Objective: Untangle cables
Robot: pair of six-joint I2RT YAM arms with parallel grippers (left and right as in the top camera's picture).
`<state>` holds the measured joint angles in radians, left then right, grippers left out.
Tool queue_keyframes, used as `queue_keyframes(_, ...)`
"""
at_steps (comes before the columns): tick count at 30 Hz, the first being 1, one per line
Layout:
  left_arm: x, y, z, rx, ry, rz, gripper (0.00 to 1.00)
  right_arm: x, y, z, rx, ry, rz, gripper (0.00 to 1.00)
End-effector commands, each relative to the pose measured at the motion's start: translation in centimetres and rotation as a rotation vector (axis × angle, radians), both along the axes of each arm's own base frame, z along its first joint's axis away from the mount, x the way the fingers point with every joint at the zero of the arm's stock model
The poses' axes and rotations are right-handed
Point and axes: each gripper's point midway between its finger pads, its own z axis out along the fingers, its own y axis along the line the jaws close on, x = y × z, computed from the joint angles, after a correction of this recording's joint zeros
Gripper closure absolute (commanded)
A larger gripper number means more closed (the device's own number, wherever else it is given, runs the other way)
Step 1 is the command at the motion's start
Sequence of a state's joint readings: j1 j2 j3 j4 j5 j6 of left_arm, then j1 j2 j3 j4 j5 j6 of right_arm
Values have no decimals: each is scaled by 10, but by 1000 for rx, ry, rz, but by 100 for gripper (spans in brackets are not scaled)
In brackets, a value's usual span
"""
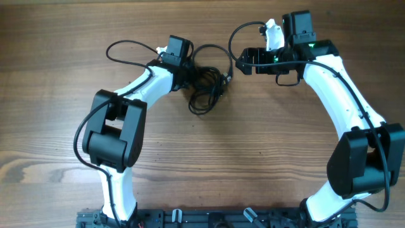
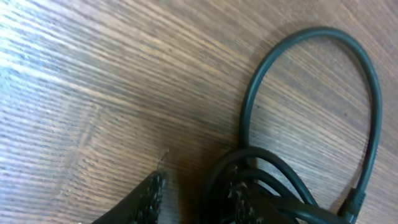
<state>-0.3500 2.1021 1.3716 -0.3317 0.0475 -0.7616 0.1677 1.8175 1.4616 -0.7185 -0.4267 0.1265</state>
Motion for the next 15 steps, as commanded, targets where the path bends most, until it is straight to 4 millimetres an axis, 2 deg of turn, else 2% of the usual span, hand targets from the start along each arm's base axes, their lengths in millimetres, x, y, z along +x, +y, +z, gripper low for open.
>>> queue_keyframes(1,-24,11,-33,97,116,8,67,1,5,18,15,-46,31,0)
queue_keyframes(4,-41,19,-49,141,195,7,70,0,5,18,15,-45,31,0)
queue_keyframes(8,-58,19,-67,168,269,-9,79,0,5,18,15,-44,30,0)
queue_keyframes(12,-46,5,-64,128,208,-45,94,0,5,18,18,-42,31,0)
queue_keyframes(13,-44,-11,-61,66,192,-127,96,-1,6,18,22,-40,34,0)
queue_keyframes(15,-45,-22,-59,17,189,-180,96,-3,9,20,42,-35,46,0)
